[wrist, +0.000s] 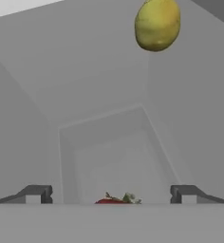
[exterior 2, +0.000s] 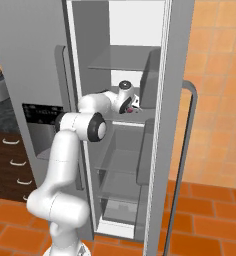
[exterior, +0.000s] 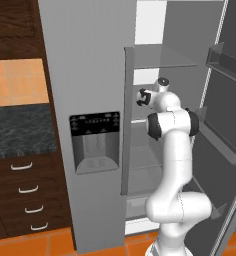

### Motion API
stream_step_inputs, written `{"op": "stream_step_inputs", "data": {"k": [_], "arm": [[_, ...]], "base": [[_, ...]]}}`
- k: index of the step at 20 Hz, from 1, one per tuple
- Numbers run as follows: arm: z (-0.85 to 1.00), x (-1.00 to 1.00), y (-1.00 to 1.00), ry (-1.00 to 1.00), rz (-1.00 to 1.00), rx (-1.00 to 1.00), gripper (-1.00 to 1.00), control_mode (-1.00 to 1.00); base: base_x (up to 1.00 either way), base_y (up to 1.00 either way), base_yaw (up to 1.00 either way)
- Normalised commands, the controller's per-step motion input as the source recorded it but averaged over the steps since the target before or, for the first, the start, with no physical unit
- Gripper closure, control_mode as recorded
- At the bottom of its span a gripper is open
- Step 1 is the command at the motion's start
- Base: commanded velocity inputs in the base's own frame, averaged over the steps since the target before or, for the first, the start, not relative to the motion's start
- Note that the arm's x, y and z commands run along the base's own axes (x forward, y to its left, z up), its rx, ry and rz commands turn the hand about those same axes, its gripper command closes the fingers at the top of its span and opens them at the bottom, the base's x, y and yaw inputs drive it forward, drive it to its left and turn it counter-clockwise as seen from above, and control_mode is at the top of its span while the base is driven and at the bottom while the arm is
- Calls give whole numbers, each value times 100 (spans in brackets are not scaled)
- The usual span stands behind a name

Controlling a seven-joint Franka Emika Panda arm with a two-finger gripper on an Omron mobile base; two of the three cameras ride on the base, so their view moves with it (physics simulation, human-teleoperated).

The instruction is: Take the strawberry from the fridge and place it on top of the pancake, located on the dining counter.

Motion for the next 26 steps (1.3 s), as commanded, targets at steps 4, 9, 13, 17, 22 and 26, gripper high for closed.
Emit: {"op": "stream_step_inputs", "data": {"k": [4,9,13,17,22,26], "arm": [[-30,-5,1,3,0,0,-100,-100],[-37,-19,6,0,0,0,-100,-100],[-49,-31,14,0,0,0,100,-100],[-19,-31,7,-1,0,1,100,-100],[19,-89,0,-15,-2,5,100,-100],[40,-100,0,-9,-3,0,100,-100]], "base": [[0,0,0],[0,0,0],[0,0,0],[0,0,0],[0,0,0],[0,0,0]]}}
